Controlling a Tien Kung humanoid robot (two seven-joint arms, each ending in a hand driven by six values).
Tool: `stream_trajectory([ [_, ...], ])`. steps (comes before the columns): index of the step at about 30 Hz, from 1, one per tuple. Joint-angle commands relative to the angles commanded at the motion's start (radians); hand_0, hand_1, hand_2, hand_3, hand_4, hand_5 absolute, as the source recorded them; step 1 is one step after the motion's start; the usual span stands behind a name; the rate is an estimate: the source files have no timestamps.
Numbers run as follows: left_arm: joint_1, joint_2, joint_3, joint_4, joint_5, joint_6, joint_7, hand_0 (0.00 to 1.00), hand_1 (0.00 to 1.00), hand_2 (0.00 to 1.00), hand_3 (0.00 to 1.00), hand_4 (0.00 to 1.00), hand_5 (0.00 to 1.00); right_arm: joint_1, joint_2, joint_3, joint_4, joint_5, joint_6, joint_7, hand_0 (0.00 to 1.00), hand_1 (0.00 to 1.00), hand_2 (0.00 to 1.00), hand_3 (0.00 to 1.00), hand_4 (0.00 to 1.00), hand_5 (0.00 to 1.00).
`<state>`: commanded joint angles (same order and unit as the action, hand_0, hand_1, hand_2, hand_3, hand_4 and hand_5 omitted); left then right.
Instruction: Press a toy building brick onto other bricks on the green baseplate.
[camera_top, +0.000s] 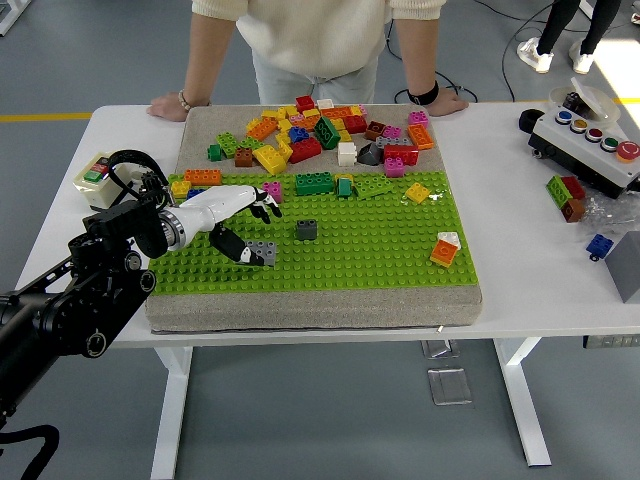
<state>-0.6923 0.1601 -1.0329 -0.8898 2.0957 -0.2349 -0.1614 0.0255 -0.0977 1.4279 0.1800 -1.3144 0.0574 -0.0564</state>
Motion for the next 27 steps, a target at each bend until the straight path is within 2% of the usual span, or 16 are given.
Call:
stream_trajectory([
  [13,0.004,-0.014,-0.001,0.028,0.004,0.065,-0.019,0.767,0.694,0.624,0.671,0.998,0.078,0.001,0.003,-0.004,0.000,0.001,0.000,-0.002,0.760,0.688,0.731,0.701,0.979,0.491],
  [27,0.006,-0.023,-0.004,0.049,-0.004,0.085,-0.027,0.764,0.690,0.617,0.659,0.996,0.067,0.003,0.003,-0.003,0.000,0.003,-0.001,-0.002,0.761,0.688,0.731,0.700,0.977,0.491],
])
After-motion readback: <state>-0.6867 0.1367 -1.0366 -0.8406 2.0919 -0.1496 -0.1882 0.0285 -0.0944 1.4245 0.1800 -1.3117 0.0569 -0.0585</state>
